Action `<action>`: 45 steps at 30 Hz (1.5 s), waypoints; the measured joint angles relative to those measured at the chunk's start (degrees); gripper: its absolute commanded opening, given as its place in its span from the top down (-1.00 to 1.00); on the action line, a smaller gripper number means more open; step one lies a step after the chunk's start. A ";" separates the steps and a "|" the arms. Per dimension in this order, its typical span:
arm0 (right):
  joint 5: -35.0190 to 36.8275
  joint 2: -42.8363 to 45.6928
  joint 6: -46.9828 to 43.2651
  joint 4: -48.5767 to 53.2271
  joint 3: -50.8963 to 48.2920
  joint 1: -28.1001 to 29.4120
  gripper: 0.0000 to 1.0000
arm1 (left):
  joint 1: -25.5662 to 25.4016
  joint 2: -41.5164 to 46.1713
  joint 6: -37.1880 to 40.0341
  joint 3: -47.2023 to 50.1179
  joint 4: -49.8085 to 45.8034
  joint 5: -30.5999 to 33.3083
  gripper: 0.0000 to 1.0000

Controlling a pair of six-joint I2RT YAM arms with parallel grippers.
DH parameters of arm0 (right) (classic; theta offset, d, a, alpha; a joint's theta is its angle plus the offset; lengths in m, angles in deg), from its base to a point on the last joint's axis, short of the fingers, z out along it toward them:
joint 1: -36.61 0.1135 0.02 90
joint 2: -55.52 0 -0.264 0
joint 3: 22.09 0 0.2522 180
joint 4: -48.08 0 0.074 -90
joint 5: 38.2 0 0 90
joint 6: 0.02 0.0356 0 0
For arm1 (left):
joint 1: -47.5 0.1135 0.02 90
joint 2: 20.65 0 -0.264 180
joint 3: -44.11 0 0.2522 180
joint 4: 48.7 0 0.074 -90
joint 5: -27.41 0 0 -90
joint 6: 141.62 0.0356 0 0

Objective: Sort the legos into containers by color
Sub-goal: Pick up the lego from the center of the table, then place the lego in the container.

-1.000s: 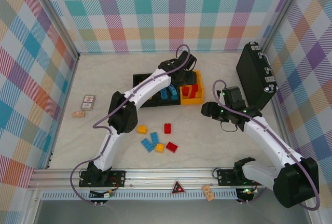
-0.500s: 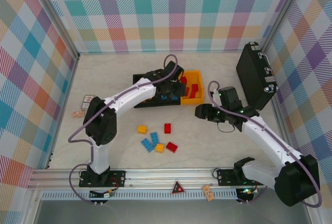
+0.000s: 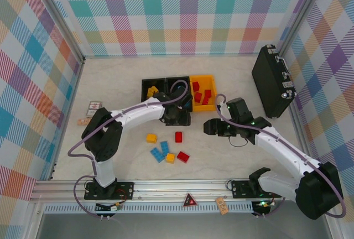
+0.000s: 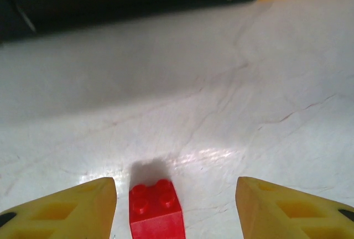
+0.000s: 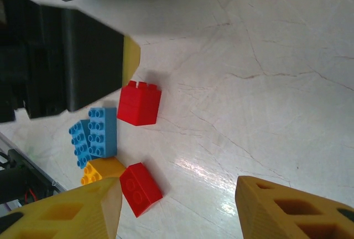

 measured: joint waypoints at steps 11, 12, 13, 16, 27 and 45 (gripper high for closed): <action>0.20 0.13 0.85 -1.46 -1.55 1.14 -0.13 | -1.60 -0.11 -3.08 4.90 -0.04 -1.20 -0.14; 0.22 0.13 0.94 -1.55 -1.66 1.16 -0.13 | -1.81 -0.22 -3.32 4.90 0.00 -1.20 -0.07; 0.22 0.13 1.11 -1.66 -1.73 1.18 -0.13 | -2.05 -0.39 -3.63 4.92 0.02 -1.20 0.02; 0.44 0.13 1.38 -1.97 -1.77 1.18 -0.14 | -2.40 -1.05 -3.89 4.94 0.00 -1.25 0.33; 2.16 0.26 1.77 -2.32 -1.77 1.16 -0.13 | -2.49 -1.16 -3.02 1.44 -3.23 0.59 0.45; 4.83 2.86 5.03 -0.59 0.48 -7.78 -0.14 | -1.81 -8.37 1.86 -21.29 -6.73 2.43 0.45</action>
